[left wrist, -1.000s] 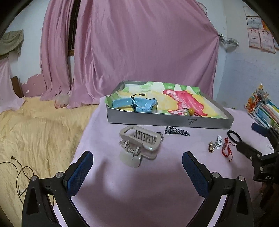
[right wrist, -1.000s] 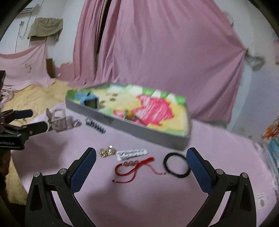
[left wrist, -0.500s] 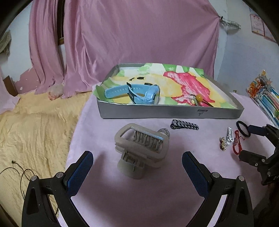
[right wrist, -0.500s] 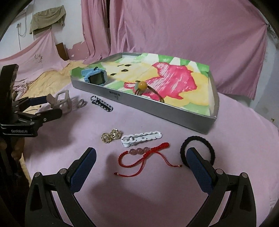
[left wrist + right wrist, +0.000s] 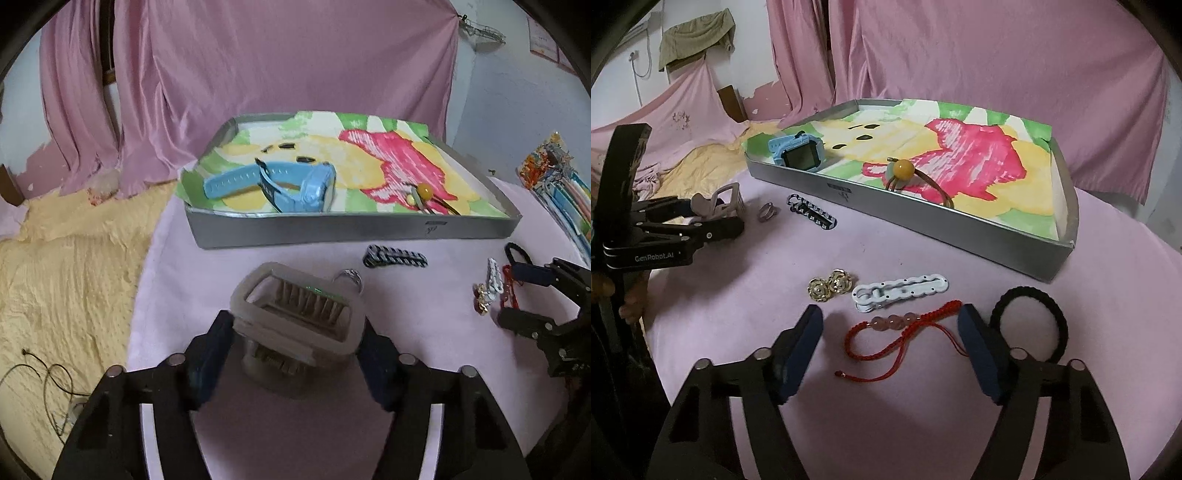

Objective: Organize jewelry
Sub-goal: 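Grasp the claw clip with the left tool while the right tool grasps the red string bracelet, then place the claw clip in the tray with the left tool while the right tool drops the red bracelet there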

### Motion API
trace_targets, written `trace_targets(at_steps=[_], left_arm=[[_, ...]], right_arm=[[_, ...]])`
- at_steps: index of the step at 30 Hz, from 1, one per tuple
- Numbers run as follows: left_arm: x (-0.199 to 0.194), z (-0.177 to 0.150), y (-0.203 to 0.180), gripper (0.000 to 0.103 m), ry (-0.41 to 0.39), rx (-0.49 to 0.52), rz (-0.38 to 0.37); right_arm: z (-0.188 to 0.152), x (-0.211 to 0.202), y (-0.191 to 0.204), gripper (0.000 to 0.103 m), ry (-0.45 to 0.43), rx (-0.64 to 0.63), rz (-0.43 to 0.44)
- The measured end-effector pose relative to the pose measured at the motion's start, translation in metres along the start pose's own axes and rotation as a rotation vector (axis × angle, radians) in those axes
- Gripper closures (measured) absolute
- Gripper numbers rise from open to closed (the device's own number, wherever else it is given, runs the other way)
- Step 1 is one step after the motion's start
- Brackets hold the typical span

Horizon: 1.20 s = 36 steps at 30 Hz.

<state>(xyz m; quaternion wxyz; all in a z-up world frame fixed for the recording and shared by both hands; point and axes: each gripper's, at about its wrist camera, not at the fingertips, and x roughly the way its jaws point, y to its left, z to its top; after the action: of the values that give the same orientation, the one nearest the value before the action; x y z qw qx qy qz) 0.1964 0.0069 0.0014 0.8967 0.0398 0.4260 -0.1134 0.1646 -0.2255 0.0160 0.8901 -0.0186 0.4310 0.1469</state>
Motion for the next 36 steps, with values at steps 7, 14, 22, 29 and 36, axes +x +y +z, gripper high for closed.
trace_targets(at_steps=[7,14,22,29,36], left_arm=[[-0.002,-0.004,-0.01,0.042,-0.008,0.011,-0.016],[-0.01,-0.013,-0.031,0.042,-0.013,0.043,-0.057],[-0.018,-0.022,-0.051,0.043,-0.024,0.075,-0.114],[-0.033,-0.011,-0.059,0.043,-0.111,0.03,-0.192],[-0.033,0.026,-0.066,0.042,-0.186,-0.018,-0.212]], right_arm=[[0.0,-0.001,0.005,0.068,-0.007,-0.044,-0.009],[-0.003,-0.004,0.011,0.093,-0.013,-0.072,0.042],[-0.015,-0.013,0.006,0.096,-0.034,-0.029,0.102],[-0.011,-0.037,-0.001,0.096,-0.129,-0.002,0.096],[0.023,-0.055,-0.02,0.096,-0.273,0.015,0.063]])
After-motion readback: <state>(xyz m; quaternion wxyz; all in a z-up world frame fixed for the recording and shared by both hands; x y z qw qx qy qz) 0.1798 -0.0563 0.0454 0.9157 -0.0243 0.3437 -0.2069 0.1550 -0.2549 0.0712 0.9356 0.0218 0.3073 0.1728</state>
